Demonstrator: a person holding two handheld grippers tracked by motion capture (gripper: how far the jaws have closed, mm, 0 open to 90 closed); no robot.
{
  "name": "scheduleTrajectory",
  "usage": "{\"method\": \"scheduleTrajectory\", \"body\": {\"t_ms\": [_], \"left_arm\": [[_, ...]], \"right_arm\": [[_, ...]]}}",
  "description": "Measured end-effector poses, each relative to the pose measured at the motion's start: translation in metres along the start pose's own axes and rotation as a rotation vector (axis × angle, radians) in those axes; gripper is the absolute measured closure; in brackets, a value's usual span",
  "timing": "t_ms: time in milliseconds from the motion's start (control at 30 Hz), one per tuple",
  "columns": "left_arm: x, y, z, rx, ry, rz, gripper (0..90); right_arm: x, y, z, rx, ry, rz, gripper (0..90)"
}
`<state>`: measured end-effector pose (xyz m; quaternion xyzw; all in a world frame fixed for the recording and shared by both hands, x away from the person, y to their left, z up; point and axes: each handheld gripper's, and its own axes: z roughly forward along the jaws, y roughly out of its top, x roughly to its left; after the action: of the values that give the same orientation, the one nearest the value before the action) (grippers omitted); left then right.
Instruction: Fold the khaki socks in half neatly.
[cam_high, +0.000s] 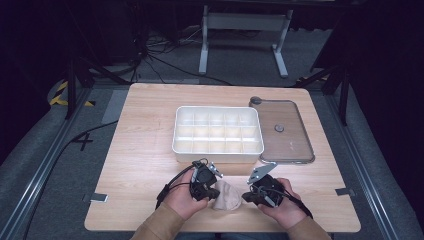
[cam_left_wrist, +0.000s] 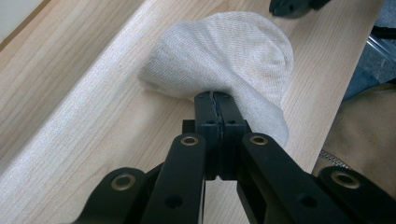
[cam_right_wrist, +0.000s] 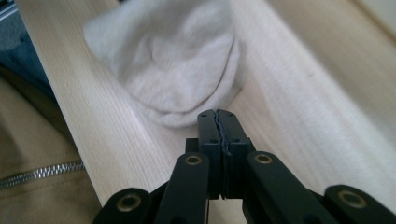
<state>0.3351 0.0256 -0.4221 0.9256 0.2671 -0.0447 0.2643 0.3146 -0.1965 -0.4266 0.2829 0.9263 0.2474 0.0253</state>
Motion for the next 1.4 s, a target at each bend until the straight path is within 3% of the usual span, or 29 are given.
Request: {"method": "scheduleTrajectory", "body": {"t_ms": [267, 700, 1067, 1300, 1400], "left_arm": [[-0.004, 0.002, 0.000, -0.015, -0.004, 0.009, 89.8], [-0.012, 0.008, 0.004, -0.036, -0.004, 0.045, 89.8], [-0.016, 0.010, 0.019, -0.031, -0.014, 0.037, 89.6], [-0.016, 0.010, 0.019, -0.027, -0.012, 0.035, 89.6], [-0.016, 0.010, 0.019, -0.026, -0.014, 0.029, 89.6]], "right_arm": [[0.008, 0.004, 0.011, 0.000, 0.017, -0.035, 89.7], [0.012, 0.007, 0.018, -0.015, 0.021, -0.032, 89.7], [0.012, 0.007, 0.023, -0.043, 0.040, -0.011, 89.7], [0.011, 0.007, 0.021, -0.039, 0.046, -0.002, 89.6], [0.010, 0.008, 0.010, -0.060, 0.024, -0.010, 89.6]]}}
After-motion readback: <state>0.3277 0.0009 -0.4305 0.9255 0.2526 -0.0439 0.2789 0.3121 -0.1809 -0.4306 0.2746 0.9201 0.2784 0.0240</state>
